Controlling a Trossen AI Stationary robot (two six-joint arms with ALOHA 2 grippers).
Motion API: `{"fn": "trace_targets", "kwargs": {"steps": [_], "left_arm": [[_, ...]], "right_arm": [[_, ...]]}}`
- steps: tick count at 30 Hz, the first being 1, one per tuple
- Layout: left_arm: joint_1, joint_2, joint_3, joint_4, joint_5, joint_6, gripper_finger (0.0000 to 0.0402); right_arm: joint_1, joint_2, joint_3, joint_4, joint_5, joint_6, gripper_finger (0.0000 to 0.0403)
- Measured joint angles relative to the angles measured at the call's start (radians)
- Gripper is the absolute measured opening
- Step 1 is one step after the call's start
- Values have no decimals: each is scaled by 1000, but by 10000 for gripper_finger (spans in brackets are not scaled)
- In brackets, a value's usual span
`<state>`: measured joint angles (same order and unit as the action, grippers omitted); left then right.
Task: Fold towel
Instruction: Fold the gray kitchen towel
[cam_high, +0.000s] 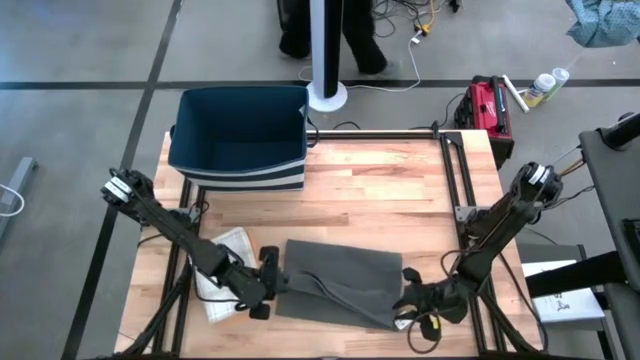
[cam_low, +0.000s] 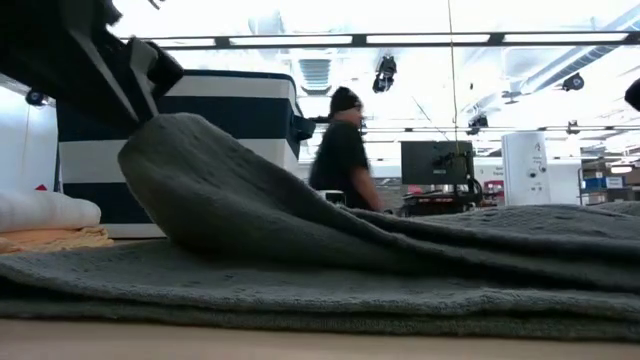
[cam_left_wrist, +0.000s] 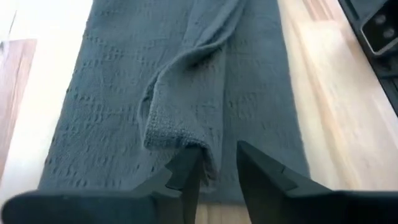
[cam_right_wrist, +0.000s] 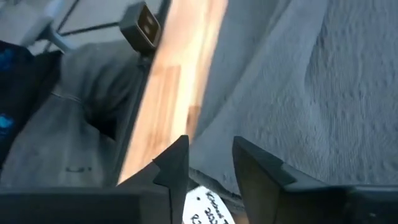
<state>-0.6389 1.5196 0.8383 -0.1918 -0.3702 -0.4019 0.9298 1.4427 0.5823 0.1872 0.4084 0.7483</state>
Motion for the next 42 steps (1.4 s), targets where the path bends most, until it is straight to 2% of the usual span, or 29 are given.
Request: {"fn": "trace_targets", "kwargs": {"steps": [4, 9, 13, 18, 24, 29, 34, 36, 37, 39, 42], "left_arm": [[-23, 0, 54, -84, 3, -7, 114], [-47, 0, 69, -80, -43, -8, 125], [-63, 3, 64, -78, -105, -2, 123], [-76, 49, 64, -32, -165, 87, 113], [-68, 142, 72, 10, -172, 130, 106], [-68, 182, 130, -42, -173, 166, 111], [-67, 176, 210, -152, -283, 207, 127], [-53, 174, 234, -206, -322, 172, 132], [-35, 174, 245, -240, -308, 128, 132], [28, 172, 251, -310, -213, 28, 128], [125, 177, 231, -314, -78, -31, 114]], "right_arm": [[0, -31, 0, -2, 2, -27, 133], [0, -12, 0, -2, 10, -21, 142], [0, 26, 0, 3, 32, 15, 140], [-1, 90, 0, 34, 80, 11, 137], [-1, 173, 33, 37, 84, 11, 144], [-3, 199, 48, 35, 82, -2, 142], [-8, 190, 48, 35, 82, -15, 145], [-10, 188, 48, 38, 82, -23, 146], [-10, 188, 48, 36, 82, -23, 147], [-13, 188, 48, 36, 82, -24, 145], [-15, 188, 48, 35, 82, -33, 142]]}}
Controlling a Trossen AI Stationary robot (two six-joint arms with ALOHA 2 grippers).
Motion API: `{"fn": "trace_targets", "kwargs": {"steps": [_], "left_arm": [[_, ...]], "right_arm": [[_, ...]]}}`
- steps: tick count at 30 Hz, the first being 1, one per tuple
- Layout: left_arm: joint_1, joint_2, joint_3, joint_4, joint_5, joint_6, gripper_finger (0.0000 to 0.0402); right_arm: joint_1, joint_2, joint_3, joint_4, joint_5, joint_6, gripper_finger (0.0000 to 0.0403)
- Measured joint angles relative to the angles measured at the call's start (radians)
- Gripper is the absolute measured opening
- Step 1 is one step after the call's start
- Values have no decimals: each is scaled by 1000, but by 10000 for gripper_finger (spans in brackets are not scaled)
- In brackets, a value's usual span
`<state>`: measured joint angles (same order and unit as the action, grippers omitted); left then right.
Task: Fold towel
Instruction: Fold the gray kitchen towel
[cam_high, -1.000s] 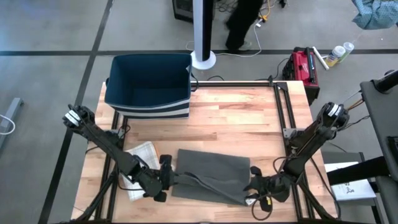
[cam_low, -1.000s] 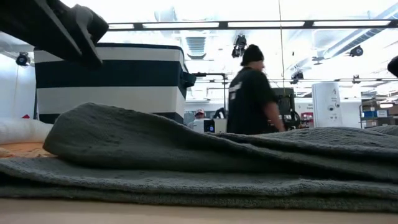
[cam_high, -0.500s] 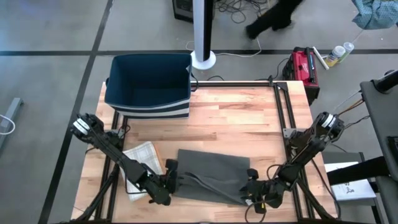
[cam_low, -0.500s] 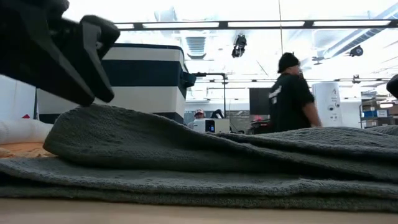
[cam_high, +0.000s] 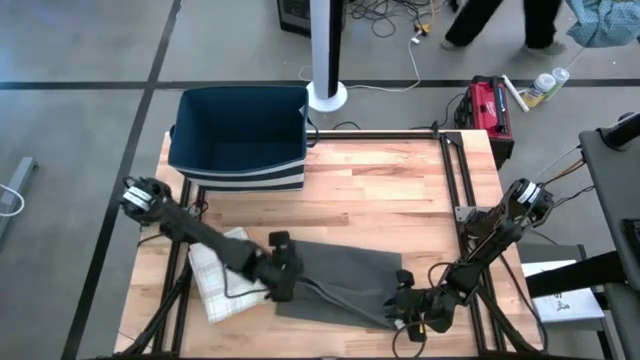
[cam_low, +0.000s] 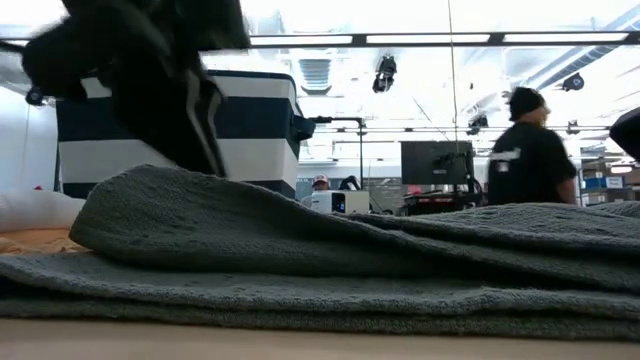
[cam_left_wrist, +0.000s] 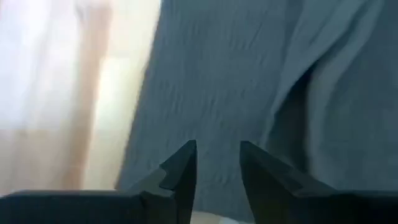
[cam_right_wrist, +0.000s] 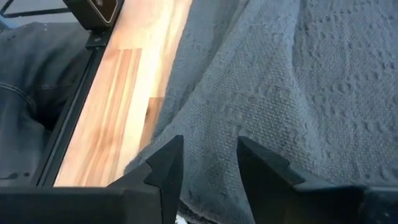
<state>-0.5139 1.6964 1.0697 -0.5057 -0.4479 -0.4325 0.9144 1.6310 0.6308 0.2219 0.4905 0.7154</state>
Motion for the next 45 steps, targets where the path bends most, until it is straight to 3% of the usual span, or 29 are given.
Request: {"fn": "trace_targets", "kwargs": {"steps": [3, 7, 14, 21, 25, 29, 32, 37, 40, 45], "left_arm": [[63, 17, -12, -1, 149, 4, 99], [68, 31, 0, 6, 312, 4, 82], [-52, 51, 63, 9, 352, -33, 76], [-126, 65, 74, 0, 266, -82, 76], [-127, 63, 88, -22, 227, -77, 76], [-127, 54, 168, -102, 80, -12, 75], [-124, 53, 194, -114, -28, 14, 75], [-121, 53, 135, -84, 20, 15, 75], [-144, 55, 97, -16, 23, -19, 75], [-203, 54, 38, 238, -87, 47, 78]], "right_arm": [[-3, -4, 0, -2, 0, -1, 140], [-3, -17, 0, -3, 0, -9, 144], [-3, -40, 0, -3, 0, -19, 154], [-3, -40, 0, -2, 1, -19, 153], [-10, -40, 21, 1, 62, -42, 148], [-40, -14, 87, 6, 189, -175, 142], [-80, 40, 136, 4, 218, -214, 140], [-109, 150, 201, -4, 188, -222, 145], [-104, 192, 258, -2, 191, -309, 150], [-102, 259, 375, -33, 221, -450, 166]]}}
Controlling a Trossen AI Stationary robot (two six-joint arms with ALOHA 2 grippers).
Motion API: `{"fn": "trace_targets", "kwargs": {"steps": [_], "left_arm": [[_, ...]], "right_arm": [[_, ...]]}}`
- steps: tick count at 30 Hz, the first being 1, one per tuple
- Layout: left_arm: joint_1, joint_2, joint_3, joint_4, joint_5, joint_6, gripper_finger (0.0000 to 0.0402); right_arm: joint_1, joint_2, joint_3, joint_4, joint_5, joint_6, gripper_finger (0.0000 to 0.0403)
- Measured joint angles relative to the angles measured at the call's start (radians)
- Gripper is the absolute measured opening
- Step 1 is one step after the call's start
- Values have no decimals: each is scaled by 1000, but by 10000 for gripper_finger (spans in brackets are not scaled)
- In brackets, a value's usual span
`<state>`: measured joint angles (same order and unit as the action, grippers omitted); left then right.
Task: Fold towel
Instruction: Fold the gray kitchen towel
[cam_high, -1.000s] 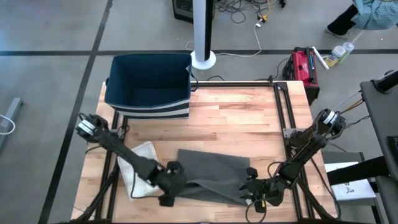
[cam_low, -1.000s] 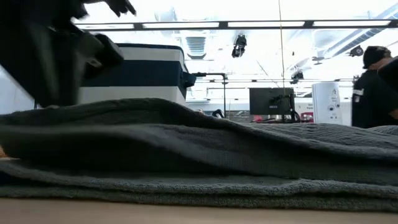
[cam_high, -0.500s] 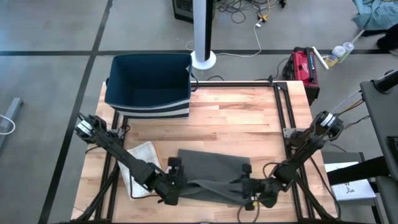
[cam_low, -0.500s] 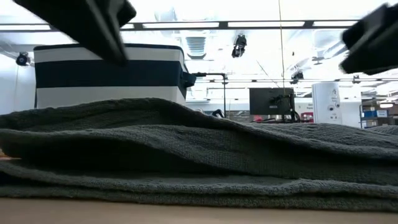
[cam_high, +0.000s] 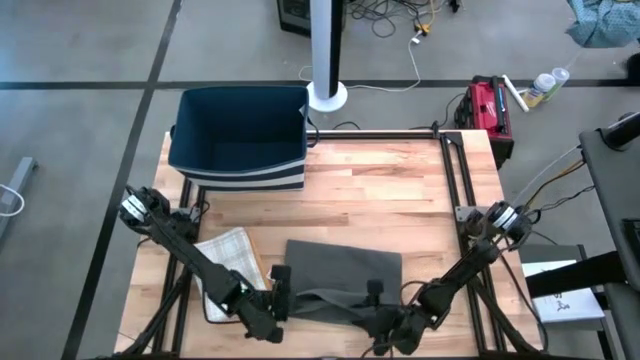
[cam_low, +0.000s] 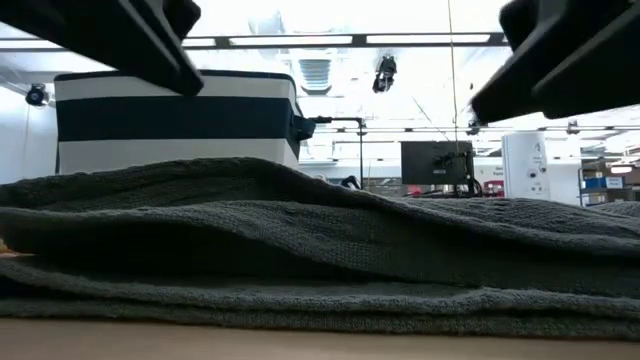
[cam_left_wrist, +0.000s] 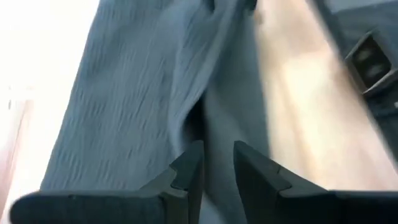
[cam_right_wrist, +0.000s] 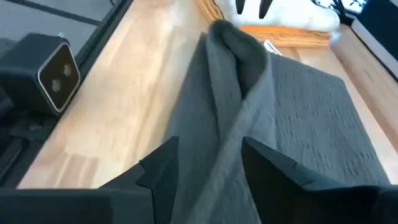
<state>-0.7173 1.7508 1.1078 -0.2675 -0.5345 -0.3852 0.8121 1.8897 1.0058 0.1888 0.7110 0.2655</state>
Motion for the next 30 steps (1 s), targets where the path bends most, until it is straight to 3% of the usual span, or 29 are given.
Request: {"fn": "trace_targets", "kwargs": {"steps": [7, 14, 20, 30], "left_arm": [[-9, 8, -41, 85, -88, 100, 127], [-10, 55, -43, 261, -81, 382, 180], [-12, 114, -43, 385, -78, 477, 207], [-11, 188, -42, 409, -86, 607, 223]], "right_arm": [[-20, 88, 126, -138, 22, -104, 194], [-43, 110, 188, -140, 22, -249, 219], [-63, 110, 175, -218, 31, -181, 231], [-75, 119, 171, -217, 21, -136, 232]]}}
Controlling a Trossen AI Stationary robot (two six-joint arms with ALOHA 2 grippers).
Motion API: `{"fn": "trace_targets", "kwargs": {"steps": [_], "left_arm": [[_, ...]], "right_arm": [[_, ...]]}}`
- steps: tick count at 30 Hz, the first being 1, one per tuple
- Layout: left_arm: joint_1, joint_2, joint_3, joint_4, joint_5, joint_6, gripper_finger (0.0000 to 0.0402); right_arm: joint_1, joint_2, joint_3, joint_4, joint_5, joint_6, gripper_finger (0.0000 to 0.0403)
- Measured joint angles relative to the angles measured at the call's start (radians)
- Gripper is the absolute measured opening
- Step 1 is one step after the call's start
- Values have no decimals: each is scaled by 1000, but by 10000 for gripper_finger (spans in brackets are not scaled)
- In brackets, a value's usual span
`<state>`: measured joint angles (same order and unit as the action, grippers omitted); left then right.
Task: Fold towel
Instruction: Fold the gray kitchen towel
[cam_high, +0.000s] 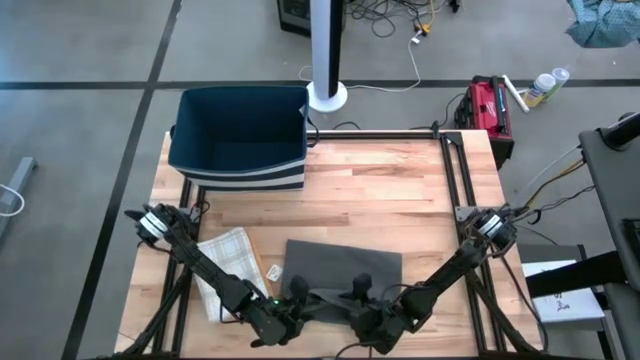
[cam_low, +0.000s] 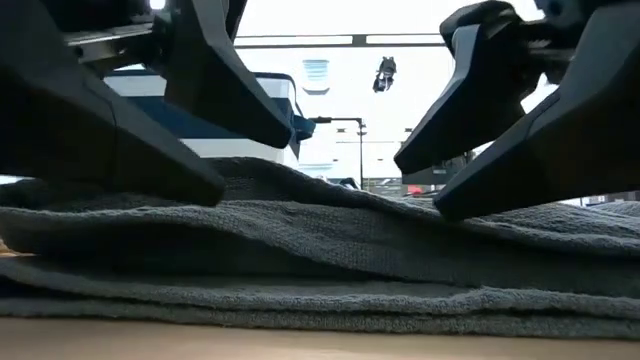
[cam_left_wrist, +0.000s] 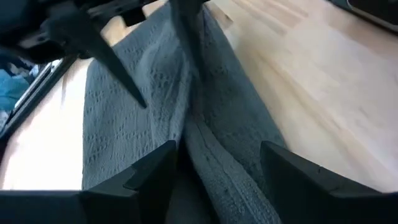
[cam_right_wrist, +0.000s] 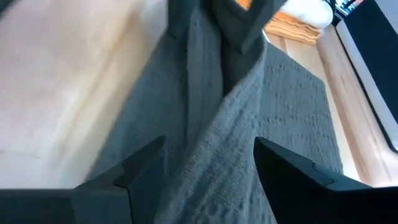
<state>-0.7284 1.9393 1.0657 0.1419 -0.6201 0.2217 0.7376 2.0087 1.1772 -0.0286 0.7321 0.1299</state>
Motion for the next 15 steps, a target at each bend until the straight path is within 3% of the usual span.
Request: {"fn": "trace_targets", "kwargs": {"steps": [8, 15], "left_arm": [[4, 59, 0, 71, -44, 162, 234], [8, 59, 1, 79, -234, 163, 234]], "right_arm": [[-29, 35, -9, 3, 2, 11, 248], [-34, 38, -7, 3, 2, 54, 257]]}}
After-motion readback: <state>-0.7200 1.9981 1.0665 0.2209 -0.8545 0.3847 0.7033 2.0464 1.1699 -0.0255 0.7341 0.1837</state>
